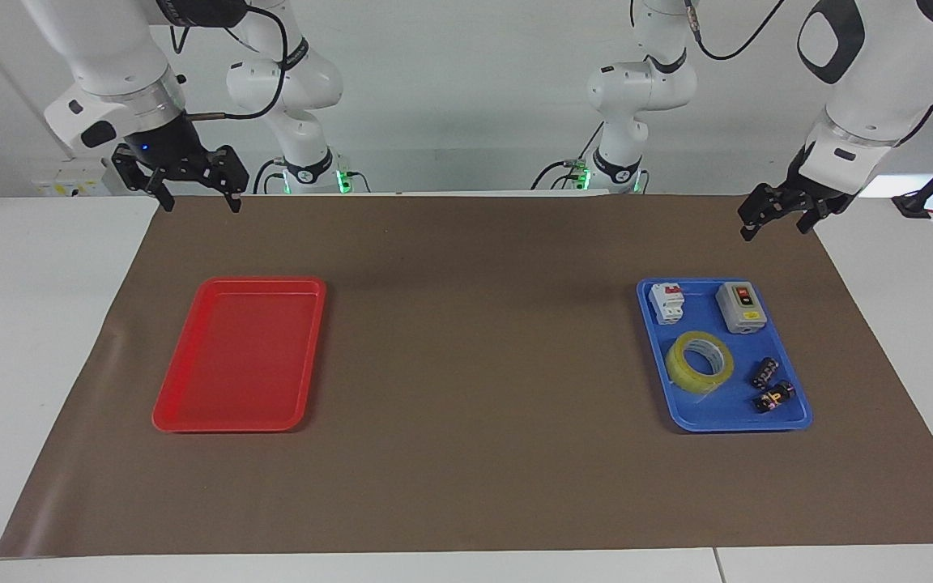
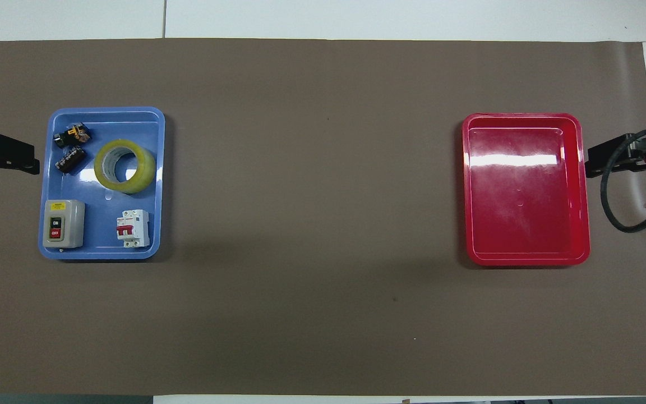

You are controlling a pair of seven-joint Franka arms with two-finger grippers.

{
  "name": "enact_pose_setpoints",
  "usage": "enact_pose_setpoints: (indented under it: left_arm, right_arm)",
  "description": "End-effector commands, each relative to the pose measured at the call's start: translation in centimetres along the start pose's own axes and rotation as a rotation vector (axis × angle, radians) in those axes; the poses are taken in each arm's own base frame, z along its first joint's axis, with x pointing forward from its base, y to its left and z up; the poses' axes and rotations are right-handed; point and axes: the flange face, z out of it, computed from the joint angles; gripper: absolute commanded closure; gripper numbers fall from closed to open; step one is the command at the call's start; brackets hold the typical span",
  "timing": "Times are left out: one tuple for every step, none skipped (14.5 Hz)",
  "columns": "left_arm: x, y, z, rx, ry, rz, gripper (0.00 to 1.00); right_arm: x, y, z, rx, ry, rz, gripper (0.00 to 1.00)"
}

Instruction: Place and move tape with both arms

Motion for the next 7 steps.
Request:
enact_pose_setpoints:
  left_arm:
    - [-0.84,-0.29,-0.14,0.026,0.007,-0.006,0.0]
    - [-0.84,-0.29,-0.14,0.026,0.007,-0.006,0.0]
    - [-0.84,-0.29,-0.14,0.026,0.007,-0.006,0.0]
    - [-0.88,-0.27,-0.04,0.025,0.003,-0.006,0.0]
    - [-0.86,-0.27,-0.05,0.025,0.004,-0.006,0.0]
    - [-0.8,-0.27,-0.11,0.024,0.01,-0.004,0.0]
    - [-0.73,-0.28,-0.16,0.026,0.016,-0.004,0.0]
  right_arm:
    - [-0.04,-0.11,-0.05,0.0,-0.005,-0.022,0.0]
    - [0.01,-0.12,0.03,0.0,-0.006,-0.025,0.0]
    - [-0.07,-0.28,-0.04,0.0,-0.006,-0.027,0.0]
    - [-0.07,-0.28,-0.04,0.0,-0.006,-0.025,0.0]
    - [-0.07,-0.28,-0.04,0.0,-0.006,-0.025,0.0]
    - [-0.07,-0.28,-0.04,0.0,-0.006,-0.025,0.0]
    - [-0.08,-0.21,-0.02,0.001,-0.008,-0.024,0.0]
